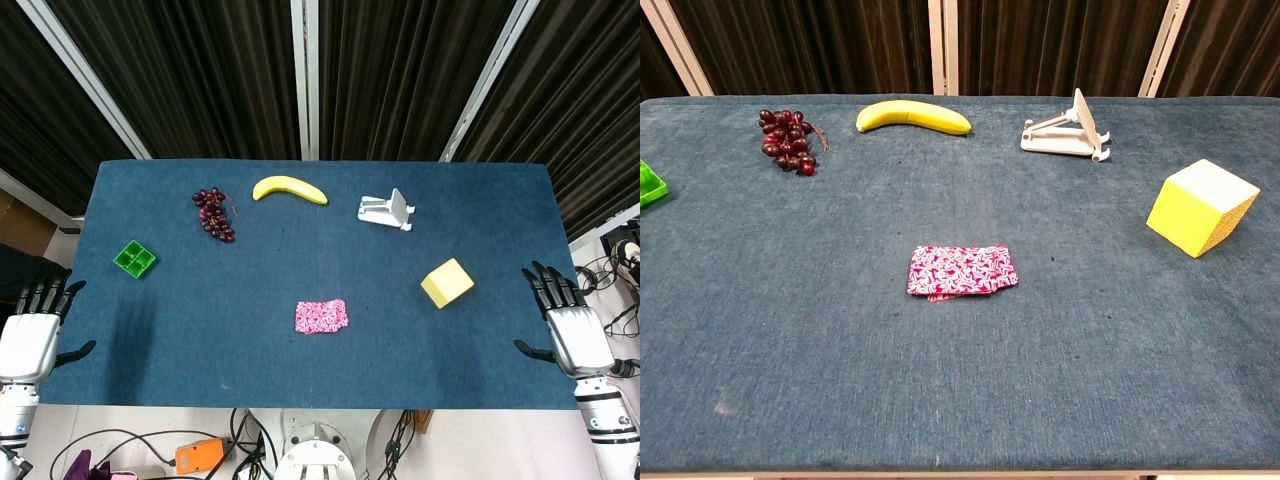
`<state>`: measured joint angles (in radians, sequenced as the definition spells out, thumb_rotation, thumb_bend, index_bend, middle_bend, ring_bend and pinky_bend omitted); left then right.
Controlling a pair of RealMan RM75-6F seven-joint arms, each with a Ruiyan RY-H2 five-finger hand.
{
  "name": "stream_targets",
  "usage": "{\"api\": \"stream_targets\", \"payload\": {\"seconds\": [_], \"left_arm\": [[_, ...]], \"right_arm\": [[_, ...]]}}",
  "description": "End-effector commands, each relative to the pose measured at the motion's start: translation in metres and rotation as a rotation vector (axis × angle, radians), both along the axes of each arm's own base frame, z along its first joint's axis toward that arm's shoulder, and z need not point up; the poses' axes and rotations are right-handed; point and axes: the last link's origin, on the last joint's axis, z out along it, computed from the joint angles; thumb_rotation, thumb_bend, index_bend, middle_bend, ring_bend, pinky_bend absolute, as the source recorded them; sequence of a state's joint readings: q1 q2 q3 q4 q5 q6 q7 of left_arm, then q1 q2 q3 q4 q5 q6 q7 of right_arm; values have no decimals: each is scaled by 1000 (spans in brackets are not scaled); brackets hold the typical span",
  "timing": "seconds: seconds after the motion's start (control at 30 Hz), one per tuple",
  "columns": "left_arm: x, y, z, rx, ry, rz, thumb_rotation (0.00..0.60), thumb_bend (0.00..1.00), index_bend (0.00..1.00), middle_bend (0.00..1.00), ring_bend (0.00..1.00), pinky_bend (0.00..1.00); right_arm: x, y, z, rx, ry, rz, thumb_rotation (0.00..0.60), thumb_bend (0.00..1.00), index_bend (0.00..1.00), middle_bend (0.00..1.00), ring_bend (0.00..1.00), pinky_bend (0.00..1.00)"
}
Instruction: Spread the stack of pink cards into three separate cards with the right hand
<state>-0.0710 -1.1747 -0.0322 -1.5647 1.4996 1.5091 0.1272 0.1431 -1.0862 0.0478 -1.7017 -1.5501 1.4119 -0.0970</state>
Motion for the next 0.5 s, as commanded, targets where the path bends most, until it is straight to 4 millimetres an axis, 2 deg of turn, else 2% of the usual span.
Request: {"api": "stream_targets", "payload": {"seconds": [0.03,0.17,0.27,0.43,0.5], "left_arm": [[1,1,-2,-4,4,-6,600,42,155,34,0,0],[2,3,-3,-7,8,-16,600,42,155,34,0,0],[4,4,-4,-6,4,-27,600,42,154,35,0,0],[7,4,-5,-6,2,-42,600,42,155,34,0,0],[8,4,-6,-8,3,-46,600,41,155,34,0,0]], "right_arm": [[4,1,-7,24,-8,1,600,167,51,40,0,194],[27,-1,-28,105,-42,37,600,168,51,40,0,206],[58,-5,-49,176,-73,97,600,179,71,40,0,207],[106,-13,-88,264,-111,160,600,268,149,40,0,207],[126,-16,-109,315,-124,180,600,313,197,40,0,207]]}}
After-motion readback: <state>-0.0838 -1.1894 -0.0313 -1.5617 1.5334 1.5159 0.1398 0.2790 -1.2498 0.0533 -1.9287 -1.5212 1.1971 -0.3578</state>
